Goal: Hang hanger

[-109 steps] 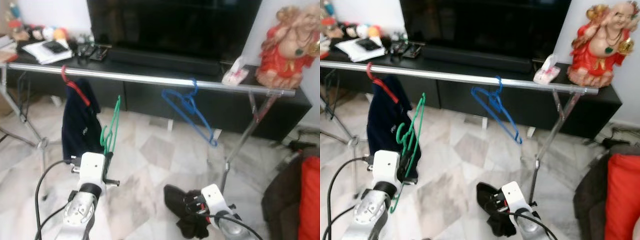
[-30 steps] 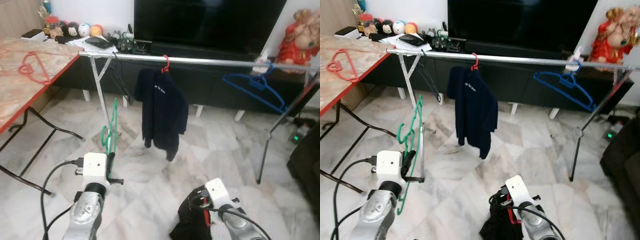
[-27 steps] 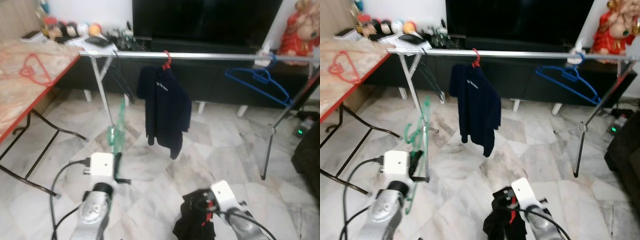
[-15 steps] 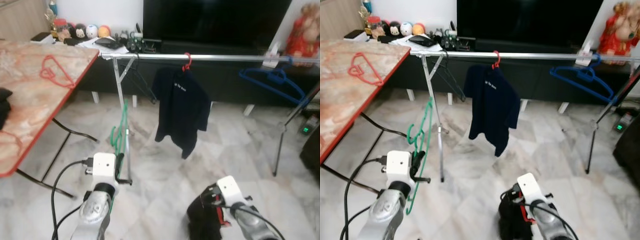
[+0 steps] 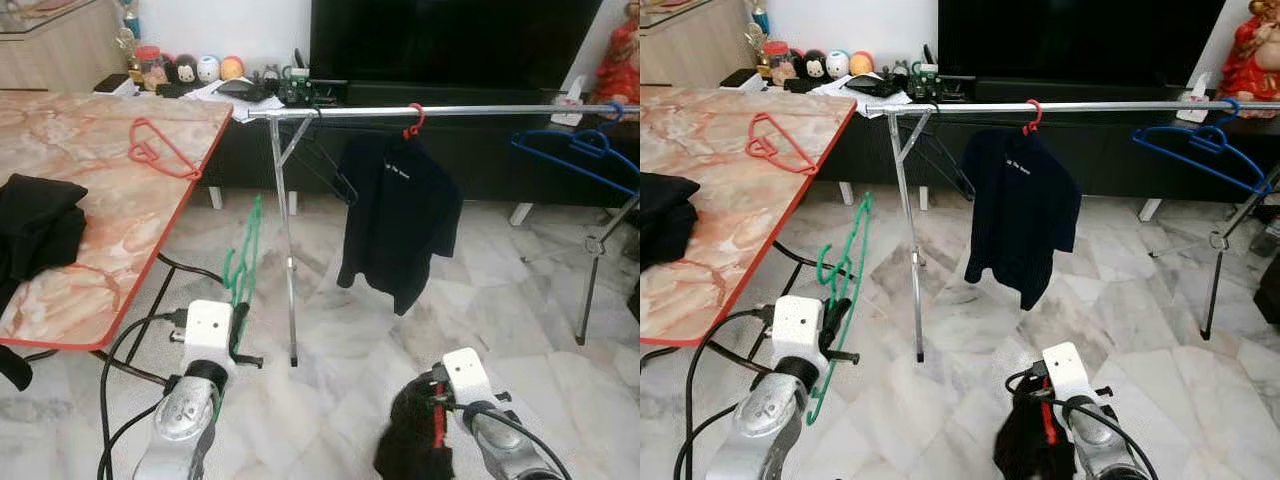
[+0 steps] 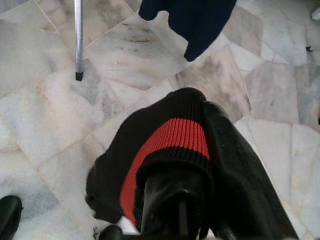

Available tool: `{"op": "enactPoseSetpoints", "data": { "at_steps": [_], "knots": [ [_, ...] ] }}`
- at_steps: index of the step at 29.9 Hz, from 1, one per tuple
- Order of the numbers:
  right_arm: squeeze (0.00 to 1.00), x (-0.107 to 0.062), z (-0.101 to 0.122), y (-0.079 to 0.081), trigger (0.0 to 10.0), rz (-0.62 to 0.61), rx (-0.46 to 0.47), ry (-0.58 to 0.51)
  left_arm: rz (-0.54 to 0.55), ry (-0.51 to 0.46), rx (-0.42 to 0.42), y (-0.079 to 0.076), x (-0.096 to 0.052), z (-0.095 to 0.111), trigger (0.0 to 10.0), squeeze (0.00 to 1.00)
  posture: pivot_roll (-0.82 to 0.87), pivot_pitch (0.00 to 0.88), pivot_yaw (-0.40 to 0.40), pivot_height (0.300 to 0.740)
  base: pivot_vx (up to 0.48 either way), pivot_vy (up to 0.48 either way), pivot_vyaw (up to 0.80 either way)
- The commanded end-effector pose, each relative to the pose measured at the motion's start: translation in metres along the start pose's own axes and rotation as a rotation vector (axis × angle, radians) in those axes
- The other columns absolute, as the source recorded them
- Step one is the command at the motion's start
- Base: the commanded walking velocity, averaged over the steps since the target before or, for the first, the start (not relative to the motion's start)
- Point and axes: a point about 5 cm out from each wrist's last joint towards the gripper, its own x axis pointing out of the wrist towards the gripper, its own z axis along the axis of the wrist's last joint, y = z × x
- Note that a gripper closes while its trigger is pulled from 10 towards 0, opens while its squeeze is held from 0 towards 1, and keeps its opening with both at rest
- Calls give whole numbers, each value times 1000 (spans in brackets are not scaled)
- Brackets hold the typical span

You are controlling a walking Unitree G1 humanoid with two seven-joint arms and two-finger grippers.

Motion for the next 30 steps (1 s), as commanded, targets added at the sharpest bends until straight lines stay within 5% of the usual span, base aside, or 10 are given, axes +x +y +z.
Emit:
{"op": "enactPoseSetpoints", "data": {
  "at_steps": [1, 15, 30],
  "knots": [
    [0, 2, 7, -4, 10000, -16, 12, -19, 9, 11, -7, 2, 2, 0, 10000, 0, 28, 0, -29, 740, 0, 0, 0],
    [0, 14, 61, 5, 10000, -33, 83, -215, 27, 25, 11, 15, -5, -4, 10000, 0, 32, 0, -10, 740, -153, 0, 0],
    [0, 14, 84, 9, 10000, -38, 104, -289, 25, 33, 16, 17, -7, -4, 10000, 0, 44, 0, -18, 740, -300, 0, 0]
  ]
}}
